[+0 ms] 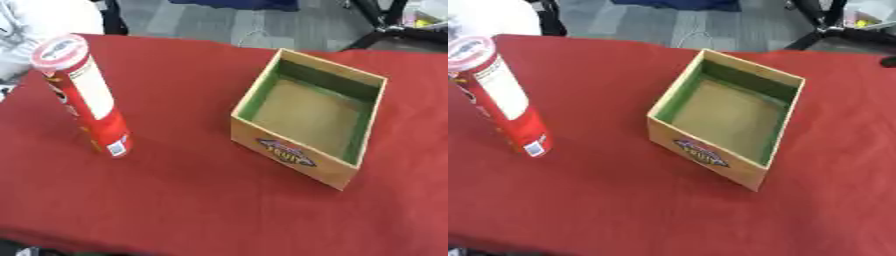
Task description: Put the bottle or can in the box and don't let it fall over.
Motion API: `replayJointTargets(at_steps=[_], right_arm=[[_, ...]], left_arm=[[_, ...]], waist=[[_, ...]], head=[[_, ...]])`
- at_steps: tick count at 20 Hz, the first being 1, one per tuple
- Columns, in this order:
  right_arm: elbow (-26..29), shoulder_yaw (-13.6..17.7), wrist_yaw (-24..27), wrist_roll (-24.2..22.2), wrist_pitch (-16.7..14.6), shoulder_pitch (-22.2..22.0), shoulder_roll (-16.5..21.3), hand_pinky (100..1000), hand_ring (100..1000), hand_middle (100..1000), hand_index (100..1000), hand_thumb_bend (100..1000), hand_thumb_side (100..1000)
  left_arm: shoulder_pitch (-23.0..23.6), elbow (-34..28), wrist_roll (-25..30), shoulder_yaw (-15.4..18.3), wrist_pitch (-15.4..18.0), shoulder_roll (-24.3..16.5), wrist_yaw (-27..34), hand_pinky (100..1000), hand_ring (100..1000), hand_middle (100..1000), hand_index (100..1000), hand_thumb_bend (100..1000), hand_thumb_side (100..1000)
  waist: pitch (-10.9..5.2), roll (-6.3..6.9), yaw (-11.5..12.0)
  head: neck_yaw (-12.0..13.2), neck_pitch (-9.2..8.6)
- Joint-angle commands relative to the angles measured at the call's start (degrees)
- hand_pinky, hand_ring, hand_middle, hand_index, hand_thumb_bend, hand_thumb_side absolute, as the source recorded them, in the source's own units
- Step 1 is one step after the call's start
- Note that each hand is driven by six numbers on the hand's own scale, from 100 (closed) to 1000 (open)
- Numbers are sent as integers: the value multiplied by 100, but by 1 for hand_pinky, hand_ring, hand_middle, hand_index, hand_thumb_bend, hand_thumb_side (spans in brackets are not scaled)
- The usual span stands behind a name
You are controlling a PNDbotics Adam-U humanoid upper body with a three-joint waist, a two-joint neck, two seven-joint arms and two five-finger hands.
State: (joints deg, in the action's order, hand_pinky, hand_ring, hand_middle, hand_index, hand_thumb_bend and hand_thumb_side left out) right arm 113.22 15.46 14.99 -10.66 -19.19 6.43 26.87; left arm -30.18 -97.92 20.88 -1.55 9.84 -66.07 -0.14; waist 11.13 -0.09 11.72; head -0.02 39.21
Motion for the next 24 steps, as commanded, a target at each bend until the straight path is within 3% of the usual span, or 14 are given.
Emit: replayJointTargets(at_steps=[1, 8, 18, 24], right_arm=[[137, 9, 73, -11, 28, 19, 111, 1000, 721, 829, 947, 100, 664], [137, -4, 43, 62, 169, 21, 78, 994, 706, 800, 922, 100, 642], [137, -19, -36, -9, 162, -29, -1, 998, 704, 800, 925, 100, 642], [137, -43, -69, -62, 160, -34, -2, 1000, 703, 801, 926, 100, 641]], left_arm=[[38, -125, 161, 24, 22, -270, 60, 859, 884, 851, 878, 100, 909], [210, -517, 438, -114, -1, -359, 192, 888, 891, 855, 879, 100, 952], [118, -892, 847, -307, -205, -433, 110, 990, 914, 879, 894, 100, 972], [-80, -840, 974, -435, -290, -400, -115, 1000, 951, 913, 912, 102, 953]], waist=[[-170, 18, -1], [-278, -7, -88], [-191, -55, -246], [-159, -56, -251]], head=[[65, 62], [-43, -9], [-184, -94], [-198, -77]])
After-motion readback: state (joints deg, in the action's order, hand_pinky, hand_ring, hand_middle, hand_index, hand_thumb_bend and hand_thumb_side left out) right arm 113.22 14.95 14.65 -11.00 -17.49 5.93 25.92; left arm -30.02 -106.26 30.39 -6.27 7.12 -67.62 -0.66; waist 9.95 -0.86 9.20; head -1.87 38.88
